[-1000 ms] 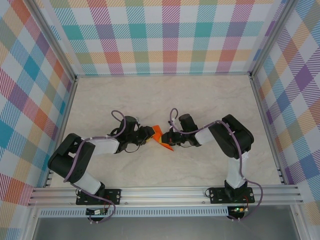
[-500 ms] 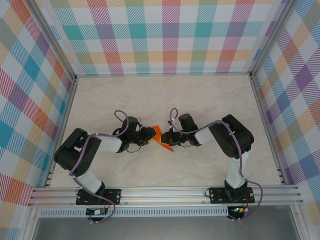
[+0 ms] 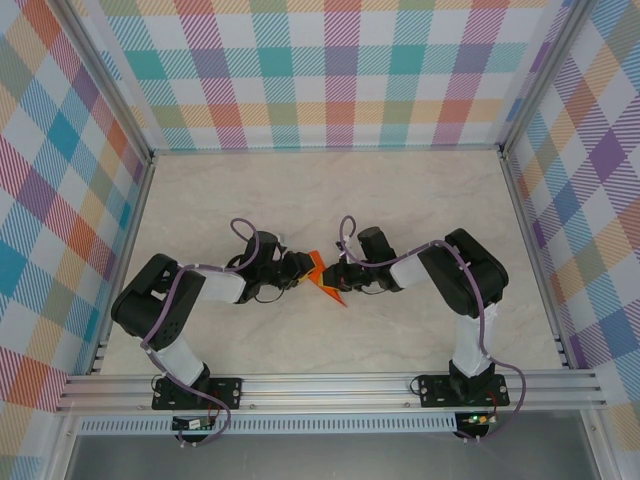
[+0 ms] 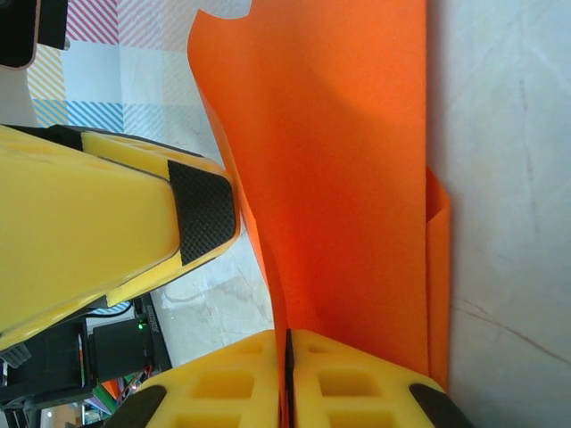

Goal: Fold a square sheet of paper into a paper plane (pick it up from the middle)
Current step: Fold the wing for the fifth time at the center of the table.

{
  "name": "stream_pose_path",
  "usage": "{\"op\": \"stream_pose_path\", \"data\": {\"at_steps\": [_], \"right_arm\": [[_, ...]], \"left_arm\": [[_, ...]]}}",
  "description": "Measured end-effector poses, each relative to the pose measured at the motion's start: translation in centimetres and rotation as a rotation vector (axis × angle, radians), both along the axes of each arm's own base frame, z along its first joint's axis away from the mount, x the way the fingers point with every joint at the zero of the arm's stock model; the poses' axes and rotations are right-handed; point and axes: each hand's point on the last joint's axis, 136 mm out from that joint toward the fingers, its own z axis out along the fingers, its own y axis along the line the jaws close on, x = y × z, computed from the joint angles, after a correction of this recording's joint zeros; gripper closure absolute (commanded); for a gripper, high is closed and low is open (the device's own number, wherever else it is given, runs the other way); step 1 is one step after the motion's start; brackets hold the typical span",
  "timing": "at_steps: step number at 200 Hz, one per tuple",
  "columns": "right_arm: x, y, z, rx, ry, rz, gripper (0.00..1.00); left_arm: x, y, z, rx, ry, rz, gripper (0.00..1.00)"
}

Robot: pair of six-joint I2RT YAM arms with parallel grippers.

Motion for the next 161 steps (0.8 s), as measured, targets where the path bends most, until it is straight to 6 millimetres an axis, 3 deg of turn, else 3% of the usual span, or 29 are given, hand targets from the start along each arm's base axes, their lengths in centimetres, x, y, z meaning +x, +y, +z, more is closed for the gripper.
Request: {"op": "stream_pose_path", "data": {"at_steps": [62, 107, 161], "right_arm": [[0.8, -1.0, 0.0, 0.023, 0.048, -0.067, 1.00], [0.8, -1.3, 0.0, 0.032, 0.076, -0.085, 1.00], [0.7, -1.1, 0.1, 0.046, 0.078, -0.078, 1.00]], "left_arm": [[-0.7, -0.6, 0.0, -0.008, -0.009, -0.022, 0.73], [-0.7, -1.3, 0.6, -0.030, -0.034, -0.043, 0.74], [-0.6, -1.5, -0.8, -0.022, -0.008, -0.051, 0.74]]}}
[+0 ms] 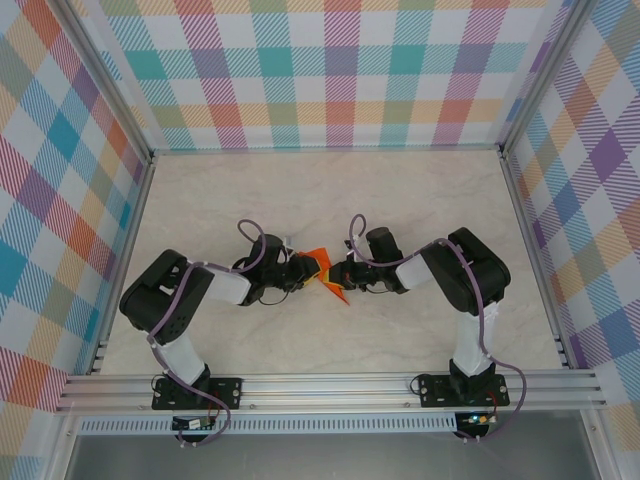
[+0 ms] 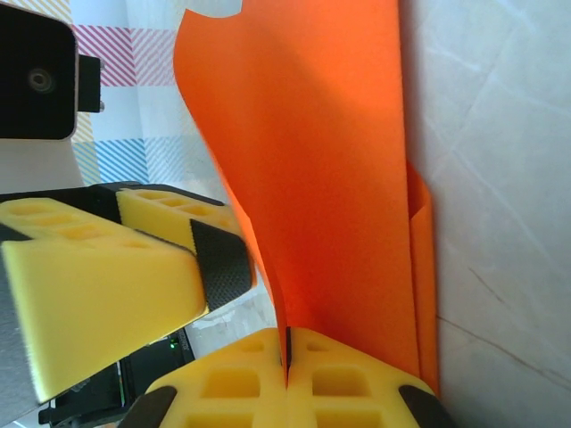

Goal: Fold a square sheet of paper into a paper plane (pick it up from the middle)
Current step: Fold the wing for the fifth time at the center of the table.

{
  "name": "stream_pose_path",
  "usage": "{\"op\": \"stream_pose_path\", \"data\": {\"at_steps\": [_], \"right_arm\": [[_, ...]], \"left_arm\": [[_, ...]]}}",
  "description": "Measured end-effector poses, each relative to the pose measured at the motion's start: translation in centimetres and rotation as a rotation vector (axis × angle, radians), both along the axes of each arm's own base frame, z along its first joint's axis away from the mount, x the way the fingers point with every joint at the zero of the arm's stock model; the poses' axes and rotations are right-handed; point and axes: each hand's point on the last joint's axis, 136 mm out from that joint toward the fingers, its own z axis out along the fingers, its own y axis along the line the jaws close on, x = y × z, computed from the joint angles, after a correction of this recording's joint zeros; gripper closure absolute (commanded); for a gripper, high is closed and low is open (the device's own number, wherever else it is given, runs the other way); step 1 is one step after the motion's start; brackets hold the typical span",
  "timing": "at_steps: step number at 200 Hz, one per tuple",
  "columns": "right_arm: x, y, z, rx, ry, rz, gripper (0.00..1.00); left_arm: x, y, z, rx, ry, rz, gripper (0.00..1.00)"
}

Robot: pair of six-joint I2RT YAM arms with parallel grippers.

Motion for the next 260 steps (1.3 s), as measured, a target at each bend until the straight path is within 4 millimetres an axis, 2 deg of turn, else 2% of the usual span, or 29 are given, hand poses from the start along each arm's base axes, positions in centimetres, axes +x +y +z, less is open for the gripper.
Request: {"op": "stream_pose_path", "data": {"at_steps": [39, 100, 197, 260], "right_arm": [[0.0, 0.0, -0.1, -0.001, 0.001, 0.000, 1.00], [-0.2, -0.3, -0.1, -0.017, -0.012, 0.019, 0.84], [-1.8, -1.9, 0.6, -0.137, -0.043, 0.080, 0.70], [-2.2, -3.6, 2.9, -0.312, -0.223, 0.086, 0.66]], "left_arm": [[0.1, -0.1, -0.5, 0.004, 0.008, -0.001, 0.75], [0.3, -0.3, -0.7, 0.000, 0.008, -0.006, 0.76], [0.6, -0.5, -1.1, 0.006, 0.019, -0.007, 0.77], [1.0, -0.7, -1.1, 0.011, 0.023, -0.005, 0.77]]}}
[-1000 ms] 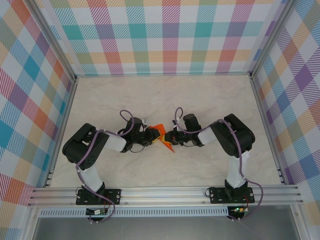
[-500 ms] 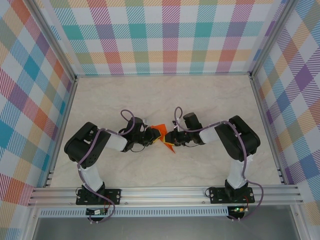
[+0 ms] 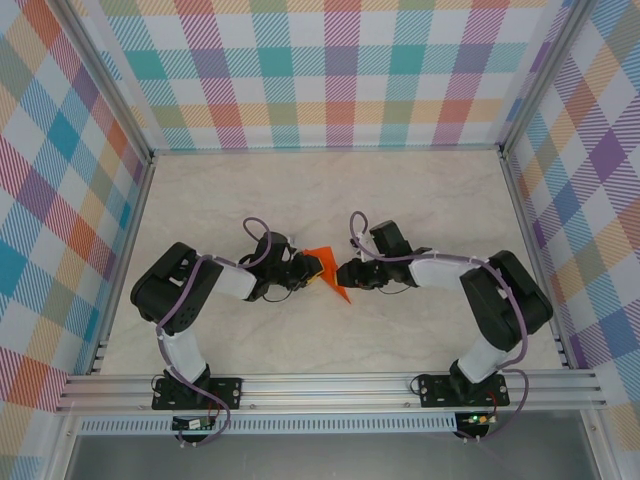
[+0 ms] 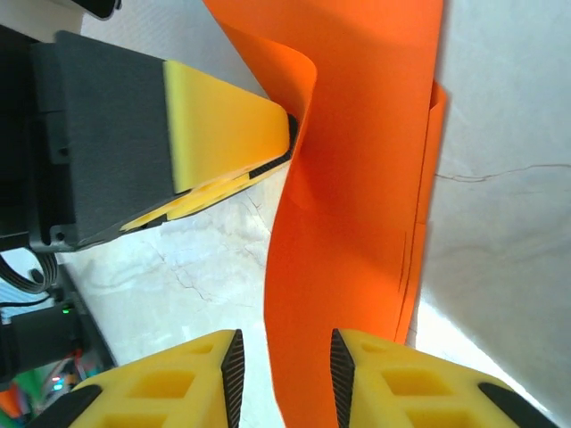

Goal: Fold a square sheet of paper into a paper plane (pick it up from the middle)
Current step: Fold the wing for the fifth time at the center of the table.

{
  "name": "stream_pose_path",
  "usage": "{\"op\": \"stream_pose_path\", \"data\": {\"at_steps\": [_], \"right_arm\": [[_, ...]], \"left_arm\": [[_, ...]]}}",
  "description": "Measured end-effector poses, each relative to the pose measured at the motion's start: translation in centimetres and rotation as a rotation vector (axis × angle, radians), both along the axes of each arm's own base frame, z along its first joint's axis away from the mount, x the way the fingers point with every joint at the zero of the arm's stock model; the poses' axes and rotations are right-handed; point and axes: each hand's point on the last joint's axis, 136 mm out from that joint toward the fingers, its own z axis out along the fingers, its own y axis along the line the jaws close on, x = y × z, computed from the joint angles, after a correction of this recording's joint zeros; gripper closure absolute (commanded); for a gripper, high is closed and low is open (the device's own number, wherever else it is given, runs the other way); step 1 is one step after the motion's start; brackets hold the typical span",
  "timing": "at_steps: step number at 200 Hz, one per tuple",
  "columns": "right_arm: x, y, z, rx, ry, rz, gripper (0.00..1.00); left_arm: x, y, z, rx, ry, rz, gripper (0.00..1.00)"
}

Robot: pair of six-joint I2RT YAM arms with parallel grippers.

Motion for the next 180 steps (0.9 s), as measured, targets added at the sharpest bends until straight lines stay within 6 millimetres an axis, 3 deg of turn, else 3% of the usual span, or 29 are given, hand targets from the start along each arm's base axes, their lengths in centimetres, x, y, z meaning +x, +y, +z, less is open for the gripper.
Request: {"op": "stream_pose_path", "data": {"at_steps": [80, 180], "right_arm": [[-0.5, 1.4, 0.2, -0.246, -0.191, 0.081, 0.60], [-0.4, 1.7, -3.0, -0.516, -0.338, 0.191, 0.60]], "left_arm": [[0.0, 0.0, -0.1, 0.007, 0.011, 0.000, 0.78], [0.0, 0.0, -0.1, 0.008, 0.014, -0.001, 0.78]]}}
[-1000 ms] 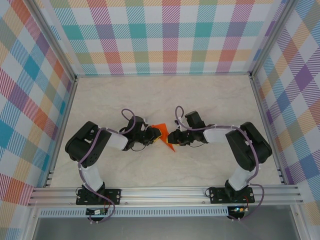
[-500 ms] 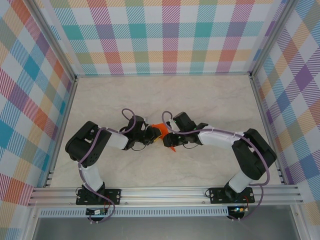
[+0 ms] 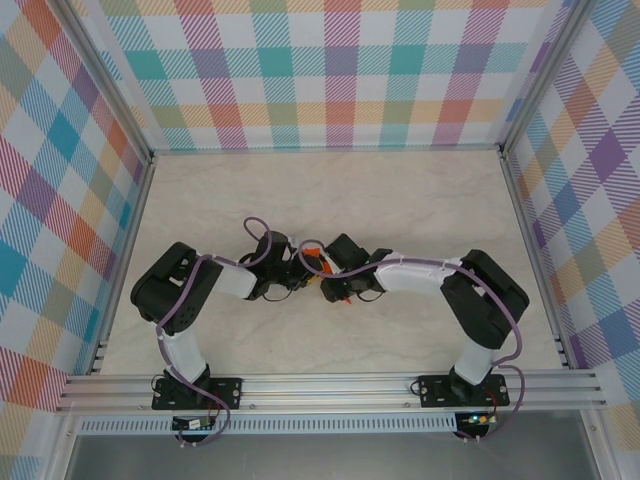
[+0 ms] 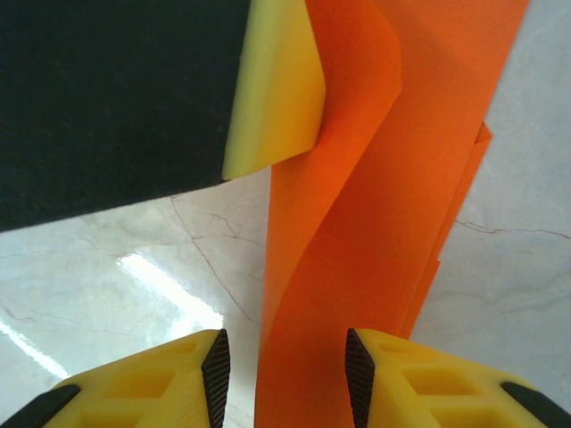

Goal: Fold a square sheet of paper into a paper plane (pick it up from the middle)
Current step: Fold the wing for the fifth time at the center of the table.

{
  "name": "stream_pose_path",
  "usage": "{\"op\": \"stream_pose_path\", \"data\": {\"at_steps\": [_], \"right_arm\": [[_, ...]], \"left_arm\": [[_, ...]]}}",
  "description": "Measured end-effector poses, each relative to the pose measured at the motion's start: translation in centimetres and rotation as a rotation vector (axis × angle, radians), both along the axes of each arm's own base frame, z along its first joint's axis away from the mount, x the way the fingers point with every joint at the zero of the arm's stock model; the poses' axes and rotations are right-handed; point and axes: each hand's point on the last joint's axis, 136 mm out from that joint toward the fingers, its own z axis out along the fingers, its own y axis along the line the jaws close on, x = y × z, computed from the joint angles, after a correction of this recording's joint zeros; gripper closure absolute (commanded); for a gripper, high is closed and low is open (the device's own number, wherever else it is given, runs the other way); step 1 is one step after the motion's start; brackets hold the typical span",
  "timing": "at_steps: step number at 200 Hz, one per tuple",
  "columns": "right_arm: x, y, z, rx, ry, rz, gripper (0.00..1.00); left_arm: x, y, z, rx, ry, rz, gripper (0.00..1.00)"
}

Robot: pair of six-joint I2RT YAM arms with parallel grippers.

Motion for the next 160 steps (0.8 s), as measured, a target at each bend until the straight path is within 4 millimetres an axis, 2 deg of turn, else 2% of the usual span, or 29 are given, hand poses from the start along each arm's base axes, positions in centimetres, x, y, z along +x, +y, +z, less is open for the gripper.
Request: {"op": "stream_pose_path", "data": {"at_steps": [82, 130, 160], "right_arm": [[0.2, 0.2, -0.2, -0.030, -0.047, 0.038, 0.88], [-0.1, 0.0, -0.8, 0.057, 0.009, 0.006, 0.91], [-0.1, -0.6, -0.7, 0.173, 0.085, -0.042, 0.92]], "left_arm": [[0.1, 0.0, 0.0, 0.003, 0.005, 0.000, 0.78], [-0.1, 0.1, 0.1, 0.013, 0.005, -0.001, 0.77], [-0.1, 0.1, 2.0, 0.001, -0.034, -0.006, 0.76]]}}
